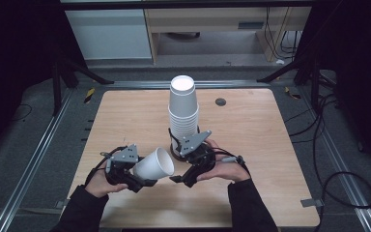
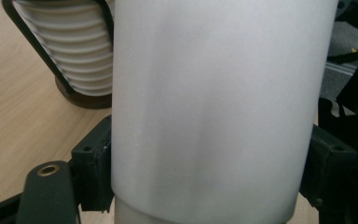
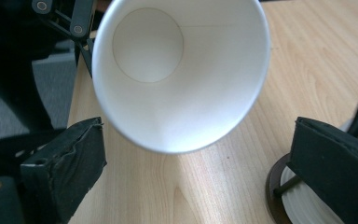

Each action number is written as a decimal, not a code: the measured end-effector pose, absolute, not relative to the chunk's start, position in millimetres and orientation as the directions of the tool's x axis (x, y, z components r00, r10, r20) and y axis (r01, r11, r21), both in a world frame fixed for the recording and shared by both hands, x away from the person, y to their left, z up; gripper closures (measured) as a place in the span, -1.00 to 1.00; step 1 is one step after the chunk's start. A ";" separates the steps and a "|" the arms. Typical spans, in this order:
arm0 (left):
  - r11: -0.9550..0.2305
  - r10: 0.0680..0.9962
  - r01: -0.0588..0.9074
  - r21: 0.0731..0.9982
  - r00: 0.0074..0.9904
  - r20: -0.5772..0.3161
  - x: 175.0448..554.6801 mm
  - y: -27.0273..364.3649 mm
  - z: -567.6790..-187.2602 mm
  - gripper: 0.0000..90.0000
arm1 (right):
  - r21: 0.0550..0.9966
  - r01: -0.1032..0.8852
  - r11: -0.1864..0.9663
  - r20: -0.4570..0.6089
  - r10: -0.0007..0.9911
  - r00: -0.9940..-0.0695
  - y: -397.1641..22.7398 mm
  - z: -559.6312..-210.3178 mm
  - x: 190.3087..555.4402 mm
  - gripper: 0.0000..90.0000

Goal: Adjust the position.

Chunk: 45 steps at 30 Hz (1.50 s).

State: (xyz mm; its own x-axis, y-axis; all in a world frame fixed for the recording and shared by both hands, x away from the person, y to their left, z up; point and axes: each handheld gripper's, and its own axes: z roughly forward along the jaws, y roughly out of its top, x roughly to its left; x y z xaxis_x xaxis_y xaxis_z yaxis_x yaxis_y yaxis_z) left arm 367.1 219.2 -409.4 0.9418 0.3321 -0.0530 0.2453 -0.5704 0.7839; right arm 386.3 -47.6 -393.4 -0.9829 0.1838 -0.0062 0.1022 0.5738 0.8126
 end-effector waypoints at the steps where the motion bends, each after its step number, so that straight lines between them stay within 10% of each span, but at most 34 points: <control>1: -0.559 0.335 0.246 0.792 0.941 -0.056 367.4 219.3 -409.6 -0.54 | 0.821 0.111 0.560 0.001 0.193 -0.981 -49.8 -395.3 386.0 -0.91; 45: -0.574 0.278 0.199 0.795 0.960 -0.039 357.5 190.9 -415.9 -0.54 | 0.902 0.202 0.380 0.156 0.150 -0.976 -36.3 -419.7 383.1 -0.87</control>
State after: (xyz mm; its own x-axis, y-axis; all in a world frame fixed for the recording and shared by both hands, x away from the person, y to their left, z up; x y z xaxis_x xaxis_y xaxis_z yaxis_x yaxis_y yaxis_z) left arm 357.5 190.9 -415.9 0.9597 0.2782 -0.0392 0.1988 -0.5737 0.7946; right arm 383.1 -36.3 -419.7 -0.9764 0.1498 0.1557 0.2023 0.3805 0.9024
